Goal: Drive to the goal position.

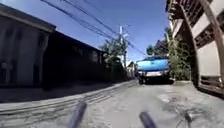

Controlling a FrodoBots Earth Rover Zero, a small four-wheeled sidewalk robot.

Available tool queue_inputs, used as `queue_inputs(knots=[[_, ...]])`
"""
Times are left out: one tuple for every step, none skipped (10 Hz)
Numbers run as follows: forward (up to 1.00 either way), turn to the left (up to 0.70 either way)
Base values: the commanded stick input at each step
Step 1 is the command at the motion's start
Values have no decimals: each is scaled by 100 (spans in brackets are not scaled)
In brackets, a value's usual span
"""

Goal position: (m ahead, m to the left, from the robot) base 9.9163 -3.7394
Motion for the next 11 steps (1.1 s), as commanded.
queue_inputs(knots=[[100,0],[100,0],[100,0],[98,0],[95,0],[95,0],[95,0],[95,-3],[95,-13],[95,-27],[95,-35]])
